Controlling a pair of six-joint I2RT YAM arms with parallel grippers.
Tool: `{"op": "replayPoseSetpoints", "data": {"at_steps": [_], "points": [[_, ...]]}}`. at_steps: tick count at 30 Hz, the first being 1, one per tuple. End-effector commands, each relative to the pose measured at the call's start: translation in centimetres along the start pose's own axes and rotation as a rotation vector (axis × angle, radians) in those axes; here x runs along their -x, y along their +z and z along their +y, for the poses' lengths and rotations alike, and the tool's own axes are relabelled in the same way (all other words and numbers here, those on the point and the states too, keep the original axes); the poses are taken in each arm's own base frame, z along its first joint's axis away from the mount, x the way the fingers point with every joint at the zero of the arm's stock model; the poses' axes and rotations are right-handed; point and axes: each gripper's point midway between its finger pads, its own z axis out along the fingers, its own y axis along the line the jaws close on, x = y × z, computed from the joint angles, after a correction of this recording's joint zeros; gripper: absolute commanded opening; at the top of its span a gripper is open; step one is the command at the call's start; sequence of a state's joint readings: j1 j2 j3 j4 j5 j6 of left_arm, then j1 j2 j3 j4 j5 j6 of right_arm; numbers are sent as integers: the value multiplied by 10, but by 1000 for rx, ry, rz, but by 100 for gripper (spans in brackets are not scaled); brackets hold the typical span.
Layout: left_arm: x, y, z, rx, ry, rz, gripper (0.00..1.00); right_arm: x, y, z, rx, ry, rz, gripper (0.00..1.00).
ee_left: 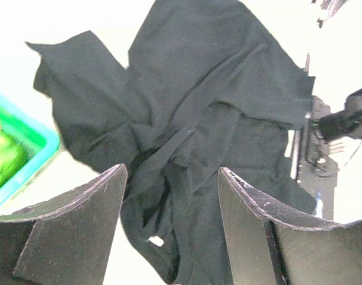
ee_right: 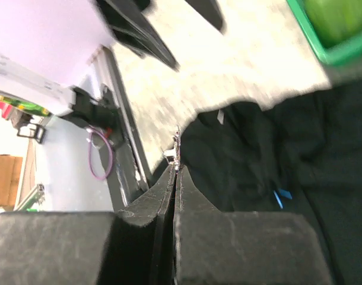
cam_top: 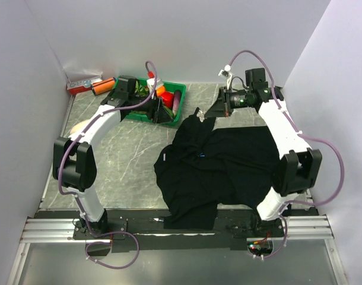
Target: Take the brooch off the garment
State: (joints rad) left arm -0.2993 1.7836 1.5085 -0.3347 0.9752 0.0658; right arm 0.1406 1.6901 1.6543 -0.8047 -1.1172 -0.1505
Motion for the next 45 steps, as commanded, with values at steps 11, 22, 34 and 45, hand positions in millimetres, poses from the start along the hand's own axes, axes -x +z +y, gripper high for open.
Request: {"op": "replayPoseSetpoints", "data": {"at_steps": [11,22,34,45], "points": [[48,-2,-98,-405,25,-120,97,34,12,65,189,-110,-94,0],[30,10,-108,-488,-34,-55,85,28,19,69,244,-44,-69,0],[46,7,-132,-573,-119,-132,75,15,23,71,238,-32,-51,0],[43,16,-133,-594,-93,-111,51,14,25,70,248,-22,-47,0]]}}
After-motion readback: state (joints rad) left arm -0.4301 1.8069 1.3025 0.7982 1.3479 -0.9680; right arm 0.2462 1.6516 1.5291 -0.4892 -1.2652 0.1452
